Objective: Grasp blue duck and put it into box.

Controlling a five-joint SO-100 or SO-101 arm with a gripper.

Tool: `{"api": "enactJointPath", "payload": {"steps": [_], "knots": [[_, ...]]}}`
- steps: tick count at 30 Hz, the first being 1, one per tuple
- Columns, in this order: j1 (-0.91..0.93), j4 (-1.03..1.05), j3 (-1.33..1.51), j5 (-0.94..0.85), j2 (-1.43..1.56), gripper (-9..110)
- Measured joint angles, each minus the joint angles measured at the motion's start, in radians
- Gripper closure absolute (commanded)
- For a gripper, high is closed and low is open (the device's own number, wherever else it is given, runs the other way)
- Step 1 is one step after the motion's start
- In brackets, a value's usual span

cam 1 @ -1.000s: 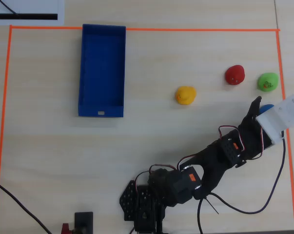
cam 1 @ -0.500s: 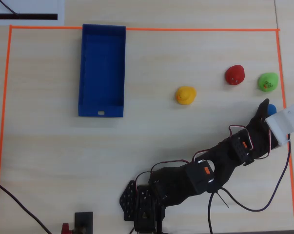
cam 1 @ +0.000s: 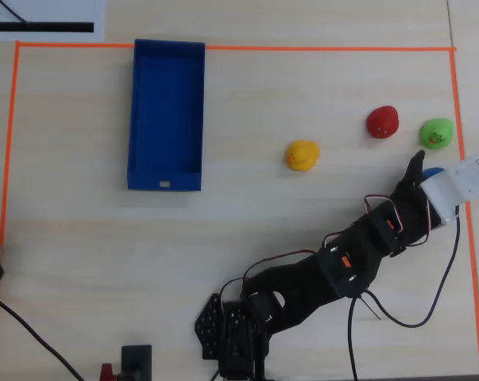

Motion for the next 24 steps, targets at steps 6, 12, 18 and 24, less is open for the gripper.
{"api": "enactJointPath", "payload": {"steps": [6,12,18,24], "knots": [[0.0,-0.002,-0.121,-0.002,-0.115,93],[0.005,-0.117,-0.121,-0.025,-0.163,101],[0.008,-0.179,-0.098,0.031,-0.127,101],[0.017,0.233,-0.204,0.195,-0.005,101]]}}
